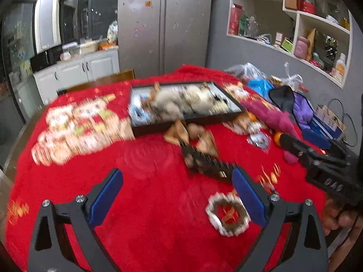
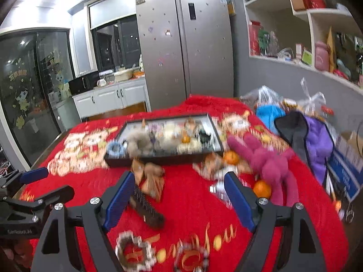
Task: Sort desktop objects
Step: 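Pull both open tools back out of the box over the bed, then grasp brown lace scrunchie with left tool while right tool grips beaded bracelet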
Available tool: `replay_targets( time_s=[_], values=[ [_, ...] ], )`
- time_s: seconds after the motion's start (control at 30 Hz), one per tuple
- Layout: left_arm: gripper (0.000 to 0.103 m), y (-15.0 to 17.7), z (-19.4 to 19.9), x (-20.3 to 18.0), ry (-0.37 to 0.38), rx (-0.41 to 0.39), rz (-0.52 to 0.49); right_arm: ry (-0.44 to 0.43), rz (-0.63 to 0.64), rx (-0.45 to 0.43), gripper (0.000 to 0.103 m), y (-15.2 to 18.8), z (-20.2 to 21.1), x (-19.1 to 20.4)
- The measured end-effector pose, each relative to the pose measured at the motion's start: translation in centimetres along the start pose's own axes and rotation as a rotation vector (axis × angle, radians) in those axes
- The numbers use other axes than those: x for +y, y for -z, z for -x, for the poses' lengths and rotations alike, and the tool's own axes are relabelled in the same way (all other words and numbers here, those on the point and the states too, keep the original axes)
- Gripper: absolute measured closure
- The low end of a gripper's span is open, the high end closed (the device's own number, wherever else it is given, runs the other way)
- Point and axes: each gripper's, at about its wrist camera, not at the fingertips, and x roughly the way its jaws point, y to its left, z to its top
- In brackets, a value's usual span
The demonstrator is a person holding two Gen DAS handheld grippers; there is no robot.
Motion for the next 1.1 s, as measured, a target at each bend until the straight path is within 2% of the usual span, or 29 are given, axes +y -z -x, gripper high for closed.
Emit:
replay_targets(
  time_s=[0.07, 0.13, 0.23, 0.33, 0.57, 0.97, 1.07, 1.1],
  values=[
    [0.005, 1.9, -0.7, -0.7, 0.035, 0.047, -0.013, 0.023, 0.012, 0.024, 0.02, 1.9, 0.1, -0.1],
    [0.005, 3.2, -1.4, -1.2, 0.036, 0.078, -0.023, 0.044, 0.025, 0.057, 0.02, 3.9, 0.1, -0.3],
    [0.005, 4.9, -2.4, -2.0, 0.042, 0.118, -0.034, 0.028, -0.002, 0.114, 0.02, 6.0, -0.1, -0.9],
    [0.005, 5.5, -3.1, -2.0, 0.044, 0.134, -0.02, 0.03, -0.015, 0.135, 0.02, 7.3, -0.1, -1.5],
    [0.005, 5.6, -4.7, -1.3, 0.046, 0.171, 0.01, 0.051, -0.039, 0.172, 0.02, 8.7, -0.7, -2.6],
    [0.005, 6.1, -7.8, -2.0, 0.036, 0.231, -0.013, 0.036, -0.042, 0.231, 0.02, 10.0, -3.1, -2.9],
    [0.004, 6.5, -8.6, -2.2, 0.01, 0.226, -0.031, 0.021, -0.065, 0.289, 0.017, 10.8, -4.6, -3.7],
    [0.003, 6.6, -8.8, -2.5, -0.001, 0.228, -0.046, 0.008, -0.068, 0.279, 0.016, 10.7, -4.5, -3.8]
  ],
)
